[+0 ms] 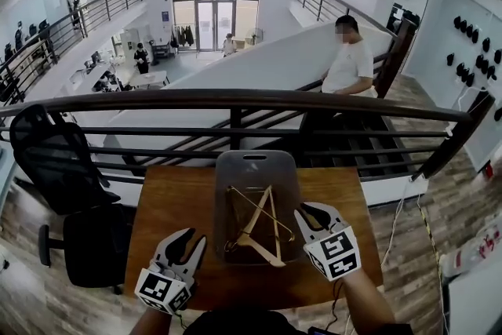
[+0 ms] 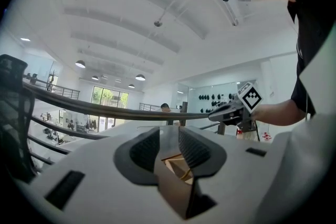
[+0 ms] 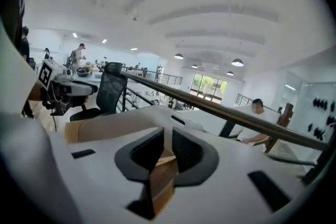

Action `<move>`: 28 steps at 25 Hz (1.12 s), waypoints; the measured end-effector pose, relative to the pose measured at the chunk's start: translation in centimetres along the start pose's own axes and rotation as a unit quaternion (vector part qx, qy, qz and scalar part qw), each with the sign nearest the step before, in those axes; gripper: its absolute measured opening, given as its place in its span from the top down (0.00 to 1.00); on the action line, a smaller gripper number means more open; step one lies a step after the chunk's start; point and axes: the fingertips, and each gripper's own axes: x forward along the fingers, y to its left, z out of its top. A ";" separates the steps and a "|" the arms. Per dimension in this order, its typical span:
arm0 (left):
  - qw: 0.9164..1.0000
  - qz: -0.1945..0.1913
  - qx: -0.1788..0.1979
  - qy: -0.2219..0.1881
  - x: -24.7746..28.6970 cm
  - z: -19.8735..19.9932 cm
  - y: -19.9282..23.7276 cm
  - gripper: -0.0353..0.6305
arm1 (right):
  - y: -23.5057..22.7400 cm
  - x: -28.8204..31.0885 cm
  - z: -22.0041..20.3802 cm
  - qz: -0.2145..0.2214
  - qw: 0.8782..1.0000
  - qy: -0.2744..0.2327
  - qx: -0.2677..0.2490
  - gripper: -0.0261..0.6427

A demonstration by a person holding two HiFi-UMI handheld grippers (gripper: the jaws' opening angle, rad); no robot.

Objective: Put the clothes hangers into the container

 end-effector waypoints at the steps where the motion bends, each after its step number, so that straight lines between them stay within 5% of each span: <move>1: 1.000 0.000 0.001 -0.001 0.1 0.1 -0.2 0.77 | -0.6 -0.7 -0.1 -0.010 1.000 -0.016 0.010 0.91; 14: 1.000 0.015 -0.007 -0.020 -0.9 0.8 -2.0 0.77 | -2.1 -7.0 -2.9 -0.055 0.983 -0.142 0.106 0.97; 28: 0.998 0.042 -0.033 -0.020 -2.3 -0.8 -1.7 0.77 | 0.9 -7.6 -3.4 -0.033 0.982 -0.162 0.092 0.97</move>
